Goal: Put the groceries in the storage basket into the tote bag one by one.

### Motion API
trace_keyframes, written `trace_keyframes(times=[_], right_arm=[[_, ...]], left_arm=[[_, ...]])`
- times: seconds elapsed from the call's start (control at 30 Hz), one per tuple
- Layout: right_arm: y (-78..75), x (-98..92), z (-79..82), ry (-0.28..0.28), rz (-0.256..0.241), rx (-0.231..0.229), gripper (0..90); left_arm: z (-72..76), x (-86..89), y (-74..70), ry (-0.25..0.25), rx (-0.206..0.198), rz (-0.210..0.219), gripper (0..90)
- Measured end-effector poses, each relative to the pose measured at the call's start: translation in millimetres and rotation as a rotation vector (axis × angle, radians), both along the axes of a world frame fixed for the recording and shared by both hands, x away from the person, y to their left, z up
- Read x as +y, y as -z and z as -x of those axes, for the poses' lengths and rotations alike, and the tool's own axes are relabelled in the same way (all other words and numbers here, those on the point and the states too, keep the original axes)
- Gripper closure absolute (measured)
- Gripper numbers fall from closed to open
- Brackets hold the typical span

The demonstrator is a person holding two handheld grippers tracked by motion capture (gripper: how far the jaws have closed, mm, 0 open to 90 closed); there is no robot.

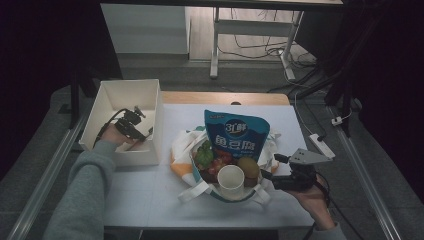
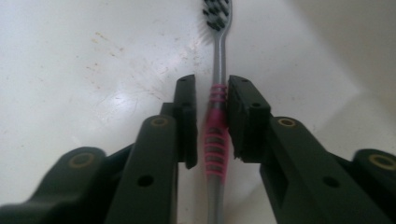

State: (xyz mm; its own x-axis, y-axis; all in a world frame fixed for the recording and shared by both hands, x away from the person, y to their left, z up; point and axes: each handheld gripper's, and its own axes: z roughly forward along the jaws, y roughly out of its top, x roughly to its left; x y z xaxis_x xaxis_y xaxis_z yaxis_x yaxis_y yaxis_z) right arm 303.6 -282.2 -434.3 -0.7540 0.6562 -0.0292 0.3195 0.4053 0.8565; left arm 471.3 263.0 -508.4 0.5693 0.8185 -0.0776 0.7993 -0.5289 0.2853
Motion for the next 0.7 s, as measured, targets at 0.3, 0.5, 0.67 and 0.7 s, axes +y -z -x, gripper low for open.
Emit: trace_keyframes(times=[0.3, 0.5, 0.67, 0.7], right_arm=[[0.3, -0.5, 0.0, 0.002, 0.002, 0.001, 24.0], [0.0, -2.1, -0.3, 0.009, -0.003, -0.005, 24.0], [-0.2, -2.1, -0.3, 0.013, -0.008, -0.008, 24.0], [-0.2, -1.9, -0.4, 0.012, -0.007, -0.008, 24.0]], left_arm=[[1.3, -3.4, -1.0, 0.020, -0.028, -0.045, 80.5], [5.1, 4.7, -15.7, -0.025, -0.114, -0.006, 80.8], [14.4, 14.2, -37.8, -0.054, -0.201, 0.055, 80.9], [16.7, 15.8, -42.1, -0.062, -0.218, 0.071, 80.9]])
